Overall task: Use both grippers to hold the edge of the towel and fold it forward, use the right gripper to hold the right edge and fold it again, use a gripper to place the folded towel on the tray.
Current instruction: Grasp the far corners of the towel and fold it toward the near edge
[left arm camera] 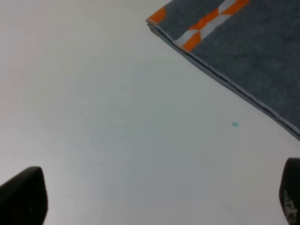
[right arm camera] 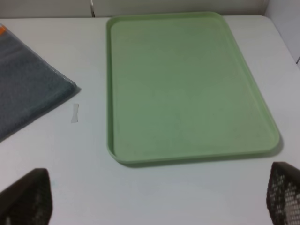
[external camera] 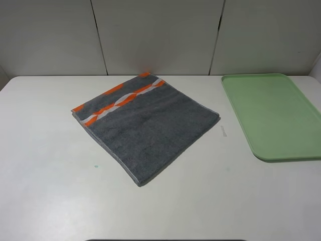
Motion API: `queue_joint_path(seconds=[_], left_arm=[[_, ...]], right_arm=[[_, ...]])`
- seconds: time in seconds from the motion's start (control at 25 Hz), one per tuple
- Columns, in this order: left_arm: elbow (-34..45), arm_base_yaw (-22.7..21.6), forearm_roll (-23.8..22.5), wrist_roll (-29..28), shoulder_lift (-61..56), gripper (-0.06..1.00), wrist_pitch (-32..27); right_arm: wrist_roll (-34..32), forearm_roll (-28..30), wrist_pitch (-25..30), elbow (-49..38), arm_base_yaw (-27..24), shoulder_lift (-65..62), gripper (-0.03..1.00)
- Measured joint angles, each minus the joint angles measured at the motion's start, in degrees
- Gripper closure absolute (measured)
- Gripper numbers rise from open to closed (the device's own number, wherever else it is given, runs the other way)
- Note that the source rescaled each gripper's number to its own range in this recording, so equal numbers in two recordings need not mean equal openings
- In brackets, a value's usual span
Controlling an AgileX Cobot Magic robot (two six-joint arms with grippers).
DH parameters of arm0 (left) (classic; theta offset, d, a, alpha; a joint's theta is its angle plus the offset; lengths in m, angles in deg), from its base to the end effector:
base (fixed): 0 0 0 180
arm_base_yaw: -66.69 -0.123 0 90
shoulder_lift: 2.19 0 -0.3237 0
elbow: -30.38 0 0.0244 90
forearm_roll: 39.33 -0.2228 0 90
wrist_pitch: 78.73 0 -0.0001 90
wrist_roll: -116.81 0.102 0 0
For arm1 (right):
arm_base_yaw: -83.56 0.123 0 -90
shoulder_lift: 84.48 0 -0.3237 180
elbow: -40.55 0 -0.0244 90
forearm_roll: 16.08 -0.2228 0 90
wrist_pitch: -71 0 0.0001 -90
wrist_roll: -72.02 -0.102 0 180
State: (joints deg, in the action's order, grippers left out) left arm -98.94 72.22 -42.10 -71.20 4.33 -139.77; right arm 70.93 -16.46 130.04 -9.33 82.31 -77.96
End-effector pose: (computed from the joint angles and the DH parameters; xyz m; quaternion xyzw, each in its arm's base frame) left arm -0.0571 0.0099 0.2527 -0.0194 0.8578 -0.0365 0.5124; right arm -0.0574 0.0018 0.2595 0.0172 0.8453 0.0026 0.5341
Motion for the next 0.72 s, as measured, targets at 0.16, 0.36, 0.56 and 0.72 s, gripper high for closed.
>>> queue_joint_path(seconds=[0.16,0.36,0.56,0.72], left_arm=[[0.0,0.0,0.0,0.0,0.0,-0.04,0.0],[0.0,0.0,0.0,0.0,0.0,-0.04,0.0],[0.0,0.0,0.0,0.0,0.0,-0.04,0.0],[0.0,0.0,0.0,0.0,0.0,-0.04,0.0]], right_arm=[[0.0,0.0,0.0,0.0,0.0,0.0,-0.03],[0.0,0.0,0.0,0.0,0.0,0.0,-0.03],[0.0,0.0,0.0,0.0,0.0,0.0,-0.03],[0.0,0.0,0.0,0.0,0.0,0.0,-0.03]])
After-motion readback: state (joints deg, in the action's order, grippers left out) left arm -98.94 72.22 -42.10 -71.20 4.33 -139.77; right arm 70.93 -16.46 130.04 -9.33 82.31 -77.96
